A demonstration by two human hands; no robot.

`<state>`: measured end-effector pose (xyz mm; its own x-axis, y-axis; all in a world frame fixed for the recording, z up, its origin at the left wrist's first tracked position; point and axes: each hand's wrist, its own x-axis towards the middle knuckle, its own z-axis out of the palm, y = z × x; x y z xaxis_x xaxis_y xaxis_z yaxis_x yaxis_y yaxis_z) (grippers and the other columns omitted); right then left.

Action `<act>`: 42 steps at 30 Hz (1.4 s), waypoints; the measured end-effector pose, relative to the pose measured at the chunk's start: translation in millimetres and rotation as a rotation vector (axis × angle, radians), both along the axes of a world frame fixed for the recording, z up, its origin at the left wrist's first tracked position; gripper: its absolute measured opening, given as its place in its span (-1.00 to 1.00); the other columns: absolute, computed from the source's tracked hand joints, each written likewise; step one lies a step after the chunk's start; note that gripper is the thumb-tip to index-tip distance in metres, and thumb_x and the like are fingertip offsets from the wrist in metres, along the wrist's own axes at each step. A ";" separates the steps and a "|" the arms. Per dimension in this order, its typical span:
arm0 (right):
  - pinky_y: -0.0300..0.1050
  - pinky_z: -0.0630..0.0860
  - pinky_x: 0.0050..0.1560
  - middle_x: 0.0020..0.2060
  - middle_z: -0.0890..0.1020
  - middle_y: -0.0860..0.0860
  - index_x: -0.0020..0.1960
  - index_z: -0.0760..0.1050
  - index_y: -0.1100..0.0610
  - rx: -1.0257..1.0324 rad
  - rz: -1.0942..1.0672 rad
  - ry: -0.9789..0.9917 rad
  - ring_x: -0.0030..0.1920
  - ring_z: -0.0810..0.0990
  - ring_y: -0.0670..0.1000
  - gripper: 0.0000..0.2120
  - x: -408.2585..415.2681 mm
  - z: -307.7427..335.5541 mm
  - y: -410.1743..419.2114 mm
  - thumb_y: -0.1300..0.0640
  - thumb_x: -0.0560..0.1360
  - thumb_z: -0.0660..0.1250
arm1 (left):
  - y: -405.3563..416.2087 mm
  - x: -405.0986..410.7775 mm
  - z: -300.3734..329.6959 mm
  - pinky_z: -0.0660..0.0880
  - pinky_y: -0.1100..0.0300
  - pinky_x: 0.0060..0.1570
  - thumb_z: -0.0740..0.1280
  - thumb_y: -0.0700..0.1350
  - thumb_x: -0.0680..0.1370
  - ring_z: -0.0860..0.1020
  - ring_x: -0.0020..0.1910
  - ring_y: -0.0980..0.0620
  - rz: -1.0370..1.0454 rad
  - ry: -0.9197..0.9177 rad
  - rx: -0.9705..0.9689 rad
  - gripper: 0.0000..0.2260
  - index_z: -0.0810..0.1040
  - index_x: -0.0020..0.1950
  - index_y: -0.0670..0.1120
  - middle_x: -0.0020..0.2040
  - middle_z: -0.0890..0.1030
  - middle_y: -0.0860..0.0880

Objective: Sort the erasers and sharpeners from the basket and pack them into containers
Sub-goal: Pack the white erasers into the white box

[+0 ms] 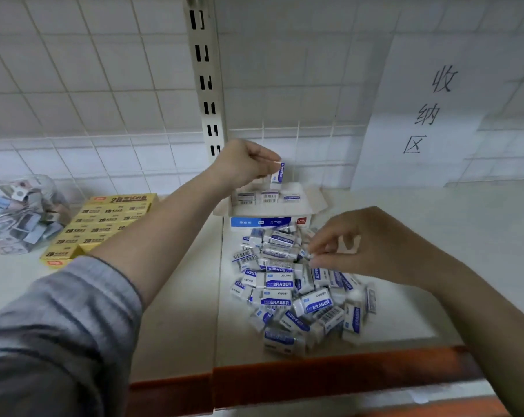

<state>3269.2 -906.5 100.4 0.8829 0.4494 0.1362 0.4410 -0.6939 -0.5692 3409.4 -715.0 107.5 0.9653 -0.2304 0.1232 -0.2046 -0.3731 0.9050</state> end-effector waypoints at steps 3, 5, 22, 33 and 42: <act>-0.37 0.42 -0.13 -0.20 0.63 -0.26 -0.15 0.67 -0.13 0.005 0.052 0.055 -0.14 0.57 -0.23 -0.79 -18.7 -3.0 -1.9 -0.17 0.25 0.47 | -18.5 22.6 -2.7 0.51 0.32 0.04 0.43 -0.27 0.45 0.60 -0.13 0.08 -0.076 -0.108 0.188 -0.80 0.64 0.06 -0.19 -0.10 0.66 -0.09; -0.40 0.40 -0.05 -0.14 0.61 -0.29 -0.12 0.68 -0.10 0.017 0.042 0.082 -0.08 0.56 -0.27 -0.78 -25.6 -7.2 -2.4 -0.10 0.25 0.53 | -26.7 33.5 -4.9 0.43 0.50 -0.06 0.43 -0.26 0.45 0.56 -0.20 0.27 -0.153 -0.178 0.339 -0.79 0.64 0.08 -0.18 -0.05 0.64 -0.05; -0.30 0.40 -0.01 -0.08 0.59 -0.06 0.05 0.65 -0.08 -0.118 0.004 0.087 -0.05 0.50 -0.14 -0.81 -36.3 -21.6 1.1 0.07 0.44 0.44 | -40.0 50.7 -21.6 0.36 0.59 -0.26 0.42 -0.26 0.45 0.54 -0.20 0.21 -0.336 -0.265 0.587 -0.84 0.66 0.02 -0.13 -0.13 0.62 0.03; -0.12 0.46 0.01 -0.11 0.55 -0.15 0.04 0.62 -0.06 -0.219 -0.012 0.031 -0.06 0.50 -0.13 -0.82 -34.8 -22.6 1.7 -0.02 0.45 0.40 | -42.6 45.1 -32.9 0.43 0.33 -0.04 0.39 -0.28 0.46 0.56 -0.06 0.08 -0.265 -0.362 0.627 -0.85 0.64 0.01 -0.16 -0.02 0.65 -0.06; -0.29 0.44 -0.03 -0.19 0.55 -0.14 -0.07 0.63 -0.06 -0.016 -0.099 -0.024 -0.08 0.53 -0.15 -0.88 -32.2 -21.5 -10.8 0.07 0.40 0.48 | -41.8 39.9 -41.5 0.51 0.13 0.02 0.35 -0.15 0.51 0.57 0.03 0.02 -0.193 -0.471 0.826 -0.86 0.64 0.05 -0.02 0.03 0.64 0.03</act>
